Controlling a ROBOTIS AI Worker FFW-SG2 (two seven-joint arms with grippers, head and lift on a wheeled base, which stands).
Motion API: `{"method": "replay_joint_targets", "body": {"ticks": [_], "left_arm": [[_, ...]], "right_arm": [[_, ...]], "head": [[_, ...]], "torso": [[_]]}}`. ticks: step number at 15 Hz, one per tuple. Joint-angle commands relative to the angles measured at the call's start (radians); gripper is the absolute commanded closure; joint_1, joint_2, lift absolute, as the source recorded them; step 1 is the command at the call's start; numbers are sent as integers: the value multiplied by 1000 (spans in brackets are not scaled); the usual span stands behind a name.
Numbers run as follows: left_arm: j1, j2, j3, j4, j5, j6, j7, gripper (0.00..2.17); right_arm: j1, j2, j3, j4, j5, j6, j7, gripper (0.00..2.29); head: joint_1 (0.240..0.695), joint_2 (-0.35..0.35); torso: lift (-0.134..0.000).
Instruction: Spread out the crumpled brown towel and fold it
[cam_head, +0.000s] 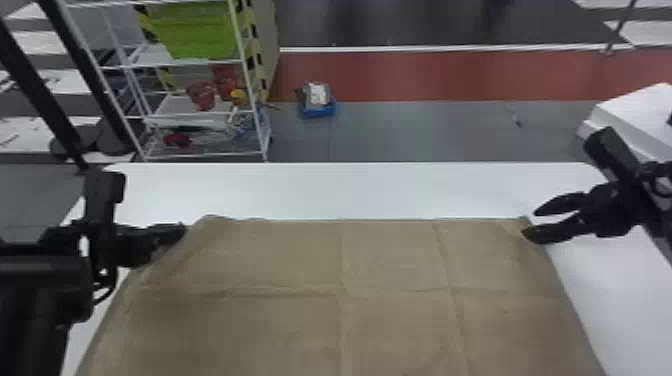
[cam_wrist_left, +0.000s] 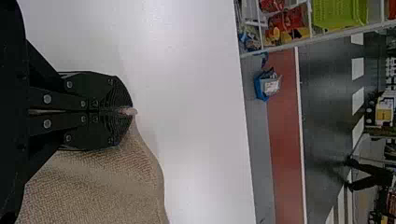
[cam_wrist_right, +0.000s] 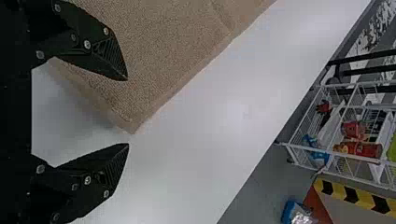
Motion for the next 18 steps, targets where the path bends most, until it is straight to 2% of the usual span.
{"method": "replay_joint_targets", "body": {"ticks": [1,3,4,5,8,11,13,14,16,18], "left_arm": [[0,0,0,-2,0,6,0,1146],[2,0,1,-11,0,6,-2,1146],[3,0,1,-11,-2,9,-2,1146],[3,0,0,-11,-3,12,-2,1146],[3,0,-2,-11,-9,15,-2,1146],[5,-6,-3,-20,-20,15,-2,1146],[23,-9,-2,-62,-26,30,-7,1197],[37,-9,4,-94,-25,40,-7,1258],[60,-11,21,-157,-15,67,-17,1258],[80,-15,35,-203,-9,76,-27,1258]], "right_arm": [[-27,-1,21,55,2,-7,-4,589],[-28,-1,21,60,-3,-13,-2,637],[-30,-3,21,60,-7,-10,-1,826],[-30,-6,19,60,-13,-10,1,880],[-28,-15,4,57,-27,-10,12,883],[-16,-22,-1,48,-38,-13,13,1241],[22,-27,-16,-2,-55,-16,26,1335],[49,-29,-39,-43,-55,-16,39,1474],[91,-46,-80,-74,-81,-69,58,1480],[141,-49,-131,-126,-96,-115,72,1480]], "head": [[695,53],[695,52],[695,52],[695,52],[695,51],[695,45],[695,43],[695,43],[695,45],[695,37]], "torso": [[-124],[-124],[-124],[-124],[-124],[-124],[-124],[-124],[-124],[-124]]}}
